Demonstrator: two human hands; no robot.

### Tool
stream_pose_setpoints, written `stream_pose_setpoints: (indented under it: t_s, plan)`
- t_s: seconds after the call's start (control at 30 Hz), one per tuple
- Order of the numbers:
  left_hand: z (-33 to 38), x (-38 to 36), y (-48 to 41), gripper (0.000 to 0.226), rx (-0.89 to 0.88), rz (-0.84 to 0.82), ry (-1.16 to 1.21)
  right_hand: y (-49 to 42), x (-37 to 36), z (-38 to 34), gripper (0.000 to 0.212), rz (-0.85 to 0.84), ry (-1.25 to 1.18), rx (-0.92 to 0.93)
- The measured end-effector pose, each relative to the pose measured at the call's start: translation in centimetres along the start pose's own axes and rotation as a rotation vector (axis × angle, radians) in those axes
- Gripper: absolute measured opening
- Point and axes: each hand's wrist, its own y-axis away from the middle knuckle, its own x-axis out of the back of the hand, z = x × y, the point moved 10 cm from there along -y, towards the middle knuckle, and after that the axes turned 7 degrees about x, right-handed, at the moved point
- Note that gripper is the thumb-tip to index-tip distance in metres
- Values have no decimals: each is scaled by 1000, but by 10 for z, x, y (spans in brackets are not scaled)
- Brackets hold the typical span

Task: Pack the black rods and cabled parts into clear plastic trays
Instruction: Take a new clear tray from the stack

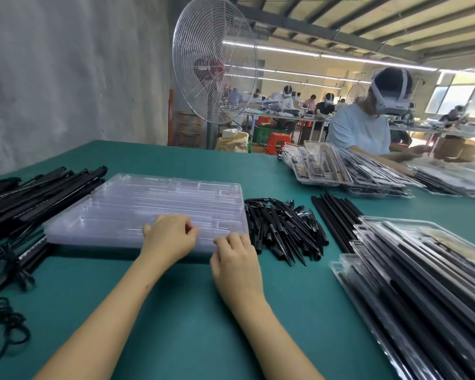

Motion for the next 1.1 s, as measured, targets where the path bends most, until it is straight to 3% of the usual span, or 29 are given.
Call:
stream_pose_setpoints:
  t_s: [0.17, 0.3, 0.43, 0.63, 0.77, 0.87, 0.97, 1.1]
  plan:
    - [3, -1, 3, 25, 52, -51, -37, 3, -1, -1, 24, -80, 83, -33]
    - [4, -7, 2, 34, 74, -180, -49, 6, -9, 0, 32, -180, 137, -134]
    - [10, -11, -9, 42, 35, -314, -80, 7, -7, 4, 32, -169, 157, -146]
    - [44, -11, -13, 15, -273, -445, -257, 7, -11, -2, 28, -177, 191, -145]
    - [56, -24, 6, 50, -478, -482, -404, 5, -9, -1, 32, -136, 165, -138]
    - [65, -33, 23, 44, -631, -447, -514, 3, -9, -2, 38, -124, 150, -128]
    - [68, -33, 28, 35, -679, -395, -575, 4, -8, 0, 35, -118, 125, -148]
    - [70, -36, 22, 41, -625, -481, -541, 5, -8, 3, 37, -105, 81, -165]
